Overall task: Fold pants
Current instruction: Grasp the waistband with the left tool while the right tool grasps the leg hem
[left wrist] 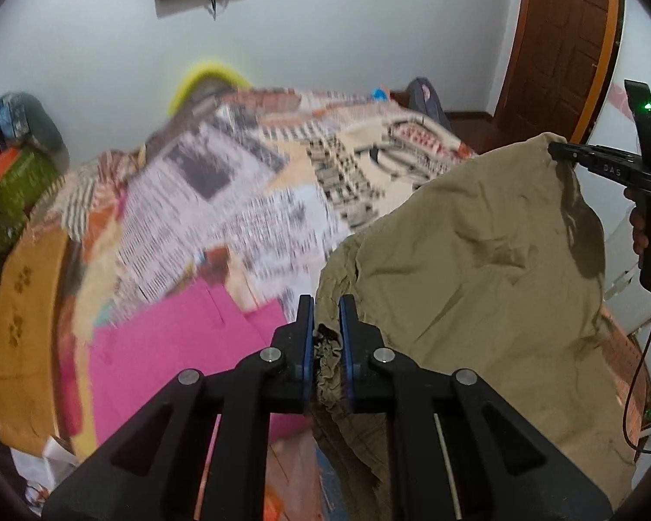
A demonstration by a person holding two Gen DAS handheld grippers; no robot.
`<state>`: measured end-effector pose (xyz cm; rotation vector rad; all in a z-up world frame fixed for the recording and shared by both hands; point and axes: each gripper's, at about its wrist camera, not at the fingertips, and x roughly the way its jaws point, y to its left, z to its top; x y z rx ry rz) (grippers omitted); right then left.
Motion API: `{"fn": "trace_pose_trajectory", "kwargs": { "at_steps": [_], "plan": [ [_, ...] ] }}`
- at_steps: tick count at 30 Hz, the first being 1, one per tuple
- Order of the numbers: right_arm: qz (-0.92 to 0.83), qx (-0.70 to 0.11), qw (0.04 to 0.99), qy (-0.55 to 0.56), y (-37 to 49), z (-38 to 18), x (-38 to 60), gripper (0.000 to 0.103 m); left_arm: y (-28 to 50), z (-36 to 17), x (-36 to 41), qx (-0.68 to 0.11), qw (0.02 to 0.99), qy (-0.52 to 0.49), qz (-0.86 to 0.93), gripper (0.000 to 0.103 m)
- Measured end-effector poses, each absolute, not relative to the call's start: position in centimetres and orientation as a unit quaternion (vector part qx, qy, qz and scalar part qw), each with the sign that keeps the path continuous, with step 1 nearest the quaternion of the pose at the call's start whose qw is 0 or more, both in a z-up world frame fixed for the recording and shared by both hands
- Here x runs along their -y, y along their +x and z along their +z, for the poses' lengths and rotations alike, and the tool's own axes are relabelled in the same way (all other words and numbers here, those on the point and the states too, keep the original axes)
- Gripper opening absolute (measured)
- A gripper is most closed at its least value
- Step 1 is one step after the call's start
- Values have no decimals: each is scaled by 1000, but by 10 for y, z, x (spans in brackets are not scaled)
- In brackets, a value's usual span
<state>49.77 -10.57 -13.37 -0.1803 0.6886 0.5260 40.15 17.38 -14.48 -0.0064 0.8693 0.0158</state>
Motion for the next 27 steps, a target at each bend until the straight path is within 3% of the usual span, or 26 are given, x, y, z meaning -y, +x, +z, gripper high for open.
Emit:
{"fn": "trace_pose_trajectory", "kwargs": {
  "at_steps": [14, 27],
  "plan": [
    [273, -286, 916, -68, 409, -82, 136, 9, 349, -98, -157, -387, 922, 11, -23, 11],
    [267, -289, 919, -21, 300, -96, 175, 9, 276, -90, -141, -371, 927, 28, -52, 11]
  ]
}}
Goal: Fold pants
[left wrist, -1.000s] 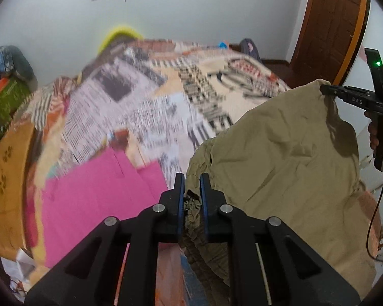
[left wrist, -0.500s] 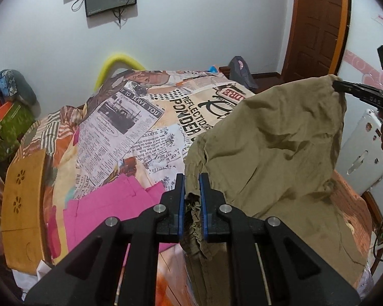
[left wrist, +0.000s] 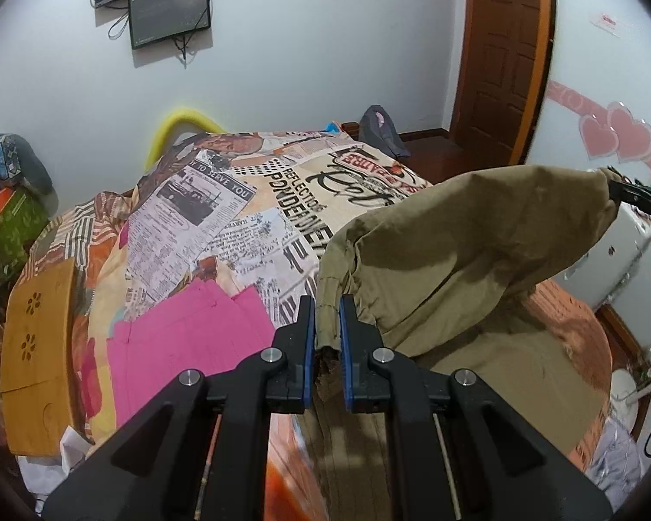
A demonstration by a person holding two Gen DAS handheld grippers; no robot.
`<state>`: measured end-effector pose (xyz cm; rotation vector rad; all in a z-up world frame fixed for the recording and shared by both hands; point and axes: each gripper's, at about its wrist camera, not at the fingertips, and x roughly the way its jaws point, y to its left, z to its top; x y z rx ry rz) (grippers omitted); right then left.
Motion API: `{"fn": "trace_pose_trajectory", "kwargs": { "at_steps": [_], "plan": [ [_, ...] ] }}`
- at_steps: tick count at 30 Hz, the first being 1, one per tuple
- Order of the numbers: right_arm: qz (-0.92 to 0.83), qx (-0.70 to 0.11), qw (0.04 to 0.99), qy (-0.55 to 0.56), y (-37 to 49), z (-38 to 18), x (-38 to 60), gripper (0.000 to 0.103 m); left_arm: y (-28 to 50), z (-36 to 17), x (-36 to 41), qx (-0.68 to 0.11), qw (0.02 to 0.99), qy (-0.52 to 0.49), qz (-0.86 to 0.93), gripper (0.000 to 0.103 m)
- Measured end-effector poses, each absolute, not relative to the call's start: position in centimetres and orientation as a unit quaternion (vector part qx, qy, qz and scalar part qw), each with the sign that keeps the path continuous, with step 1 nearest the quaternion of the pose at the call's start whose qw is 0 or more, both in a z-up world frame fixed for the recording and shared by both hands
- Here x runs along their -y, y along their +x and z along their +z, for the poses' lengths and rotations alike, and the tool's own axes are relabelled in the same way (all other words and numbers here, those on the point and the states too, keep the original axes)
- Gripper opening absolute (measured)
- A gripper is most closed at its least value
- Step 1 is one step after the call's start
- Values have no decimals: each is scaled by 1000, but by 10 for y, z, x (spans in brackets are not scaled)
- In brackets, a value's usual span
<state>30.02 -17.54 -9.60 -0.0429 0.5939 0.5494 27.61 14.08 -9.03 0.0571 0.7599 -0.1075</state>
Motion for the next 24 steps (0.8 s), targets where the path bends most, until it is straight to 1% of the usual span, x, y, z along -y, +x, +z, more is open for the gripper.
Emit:
{"fn": "trace_pose_trajectory", "kwargs": {
  "at_steps": [8, 13, 18, 21, 24],
  "plan": [
    [262, -306, 915, -18, 249, -120, 181, 9, 216, -113, -129, -357, 933, 34, -42, 11],
    [260, -315, 913, 10, 224, -138, 192, 9, 188, -131, -129, -353, 934, 30, -46, 11],
    [250, -351, 902, 3, 209, -177, 194, 9, 165, -160, -119, -360, 930, 54, -57, 11],
    [248, -379, 891, 12, 203, -202, 198, 9, 152, -174, -119, -366, 928, 48, -59, 11],
    [248, -391, 886, 10, 193, -215, 199, 9, 144, -187, -121, -379, 923, 38, -59, 11]
  ]
}}
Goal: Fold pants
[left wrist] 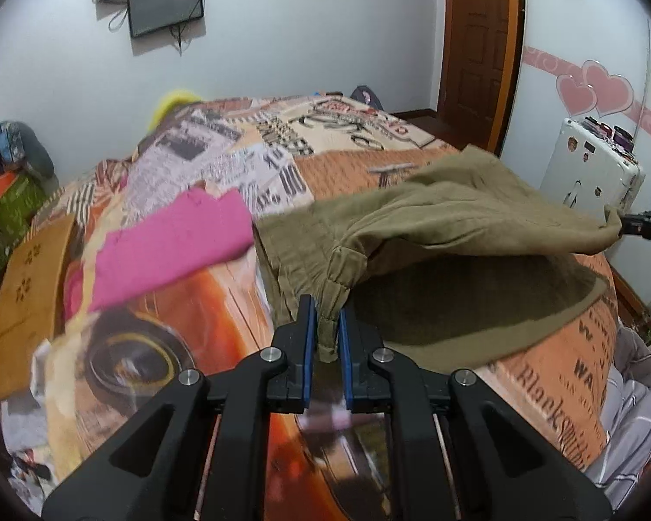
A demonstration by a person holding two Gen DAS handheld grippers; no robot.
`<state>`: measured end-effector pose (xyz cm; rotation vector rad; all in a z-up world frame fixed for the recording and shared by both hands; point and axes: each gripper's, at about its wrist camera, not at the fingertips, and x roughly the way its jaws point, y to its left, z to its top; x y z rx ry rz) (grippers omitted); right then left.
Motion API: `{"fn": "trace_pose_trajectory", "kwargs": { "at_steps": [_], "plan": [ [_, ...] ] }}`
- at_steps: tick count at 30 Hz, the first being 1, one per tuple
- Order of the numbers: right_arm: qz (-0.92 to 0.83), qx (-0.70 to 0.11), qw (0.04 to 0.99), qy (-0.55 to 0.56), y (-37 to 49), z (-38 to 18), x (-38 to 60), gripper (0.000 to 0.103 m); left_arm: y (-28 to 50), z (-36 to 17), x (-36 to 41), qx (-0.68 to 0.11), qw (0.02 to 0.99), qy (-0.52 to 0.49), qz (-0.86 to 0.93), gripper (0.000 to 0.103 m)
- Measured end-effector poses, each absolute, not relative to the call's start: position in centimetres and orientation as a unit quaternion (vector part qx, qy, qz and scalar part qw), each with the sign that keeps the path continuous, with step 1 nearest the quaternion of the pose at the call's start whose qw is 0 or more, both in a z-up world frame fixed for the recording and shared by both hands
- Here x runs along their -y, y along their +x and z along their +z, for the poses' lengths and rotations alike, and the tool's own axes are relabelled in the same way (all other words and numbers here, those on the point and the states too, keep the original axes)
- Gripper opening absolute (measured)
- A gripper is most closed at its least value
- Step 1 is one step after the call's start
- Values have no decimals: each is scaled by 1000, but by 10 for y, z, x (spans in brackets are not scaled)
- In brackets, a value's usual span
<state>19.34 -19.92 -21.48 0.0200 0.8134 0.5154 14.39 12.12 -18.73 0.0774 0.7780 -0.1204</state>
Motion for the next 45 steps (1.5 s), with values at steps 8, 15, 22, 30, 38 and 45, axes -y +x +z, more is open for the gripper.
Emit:
{"fn": "trace_pose_trajectory", "kwargs": {
  "at_steps": [8, 15, 22, 30, 38, 45],
  "plan": [
    [251, -422, 871, 8, 183, -243, 196, 9, 132, -209, -125, -400, 915, 22, -44, 15],
    [232, -451, 862, -1, 175, -253, 208, 16, 127, -224, -143, -443, 896, 11, 0, 17],
    [196, -435, 878, -32, 162, -229, 228, 29, 122, -186, -156, -430, 903, 3, 16, 17],
    [212, -390, 896, 0, 166, -196, 217, 36, 140, -149, -117, -400, 915, -22, -41, 33],
    [234, -450, 862, -5, 192, -257, 172, 36, 167, -210, -95, -457, 889, -7, 0, 51],
    [244, -473, 846, 20, 199, -271, 192, 42, 165, -221, -108, -459, 888, -18, -3, 63]
  ]
}}
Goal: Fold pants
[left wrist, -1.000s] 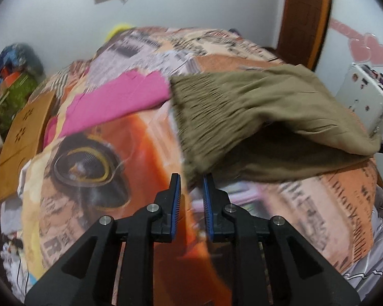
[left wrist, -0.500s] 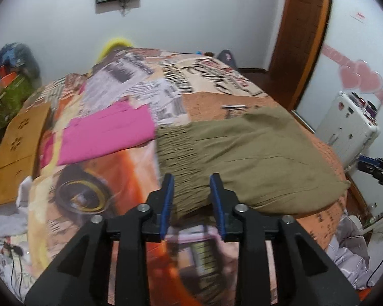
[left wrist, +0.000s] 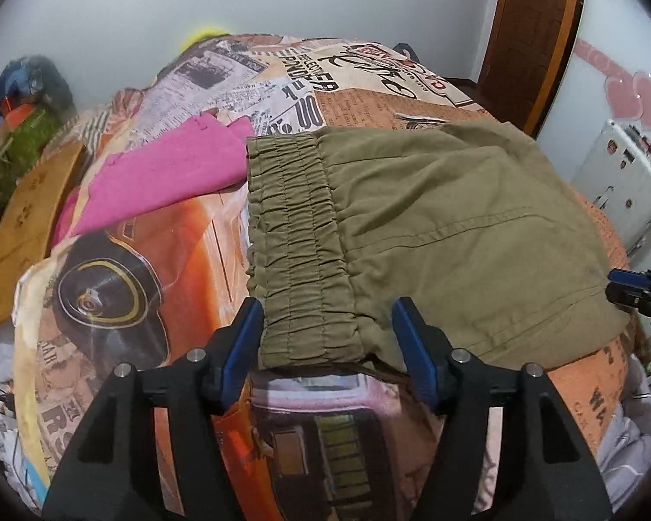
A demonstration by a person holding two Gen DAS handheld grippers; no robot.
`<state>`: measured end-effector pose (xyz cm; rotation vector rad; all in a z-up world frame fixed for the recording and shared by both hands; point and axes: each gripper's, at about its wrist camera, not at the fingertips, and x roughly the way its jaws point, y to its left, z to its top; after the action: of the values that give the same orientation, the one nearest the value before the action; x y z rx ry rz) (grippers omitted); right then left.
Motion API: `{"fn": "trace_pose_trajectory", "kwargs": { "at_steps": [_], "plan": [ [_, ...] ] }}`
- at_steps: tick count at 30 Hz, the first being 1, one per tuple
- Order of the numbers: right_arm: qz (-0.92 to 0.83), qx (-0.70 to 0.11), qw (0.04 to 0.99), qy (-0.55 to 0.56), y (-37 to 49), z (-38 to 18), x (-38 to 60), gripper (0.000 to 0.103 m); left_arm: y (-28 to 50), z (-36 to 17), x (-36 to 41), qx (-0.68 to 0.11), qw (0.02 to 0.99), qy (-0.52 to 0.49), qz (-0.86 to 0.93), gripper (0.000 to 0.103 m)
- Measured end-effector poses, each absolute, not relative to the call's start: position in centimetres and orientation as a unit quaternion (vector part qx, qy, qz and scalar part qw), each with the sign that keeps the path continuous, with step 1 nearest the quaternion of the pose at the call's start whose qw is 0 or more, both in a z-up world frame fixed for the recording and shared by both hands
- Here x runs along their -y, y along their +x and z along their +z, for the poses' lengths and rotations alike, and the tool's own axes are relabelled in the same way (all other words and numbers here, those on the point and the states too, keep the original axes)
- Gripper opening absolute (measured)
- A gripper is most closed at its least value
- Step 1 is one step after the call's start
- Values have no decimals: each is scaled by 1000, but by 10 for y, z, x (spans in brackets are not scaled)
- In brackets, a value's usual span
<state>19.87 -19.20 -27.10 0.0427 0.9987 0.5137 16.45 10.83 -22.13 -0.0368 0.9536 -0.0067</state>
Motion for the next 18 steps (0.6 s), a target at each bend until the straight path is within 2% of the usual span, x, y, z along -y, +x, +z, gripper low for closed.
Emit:
{"fn": "trace_pose_trajectory", "kwargs": {
  "at_steps": [4, 9, 18],
  "plan": [
    [219, -458, 861, -21, 203, -251, 204, 44, 165, -199, -120, -455, 890, -24, -15, 62],
    [200, -429, 881, -15, 230, -221, 224, 45, 179, -169, -134, -424, 906, 4, -5, 62],
    [182, -391, 901, -41, 307, -195, 214, 45, 262, -173, -161, -439, 898, -34, -11, 62]
  ]
}}
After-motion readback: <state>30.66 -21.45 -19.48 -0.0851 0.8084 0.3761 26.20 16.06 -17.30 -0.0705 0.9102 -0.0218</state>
